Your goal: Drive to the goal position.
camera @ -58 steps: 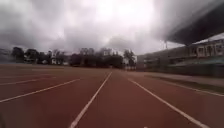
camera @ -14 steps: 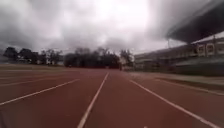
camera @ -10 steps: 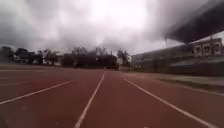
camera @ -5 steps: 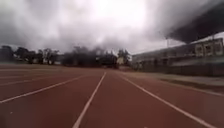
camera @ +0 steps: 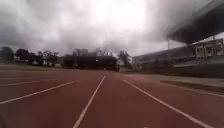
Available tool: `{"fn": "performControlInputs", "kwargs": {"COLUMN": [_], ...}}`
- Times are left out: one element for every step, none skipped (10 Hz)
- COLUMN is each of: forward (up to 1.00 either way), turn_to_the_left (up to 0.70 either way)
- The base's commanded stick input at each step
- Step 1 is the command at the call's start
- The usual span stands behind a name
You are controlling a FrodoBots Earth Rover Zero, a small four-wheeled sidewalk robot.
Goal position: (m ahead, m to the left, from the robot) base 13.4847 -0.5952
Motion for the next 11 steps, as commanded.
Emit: {"fn": "performControlInputs", "kwargs": {"forward": [0.67,0.67,0.67,0.67,0.67,0.67,0.67,0.67,0.67,0.67,0.67], "turn_to_the_left": [0.00,0.00,0.00,0.00,0.00,0.00,0.00,0.00,0.00,0.00,0.00]}}
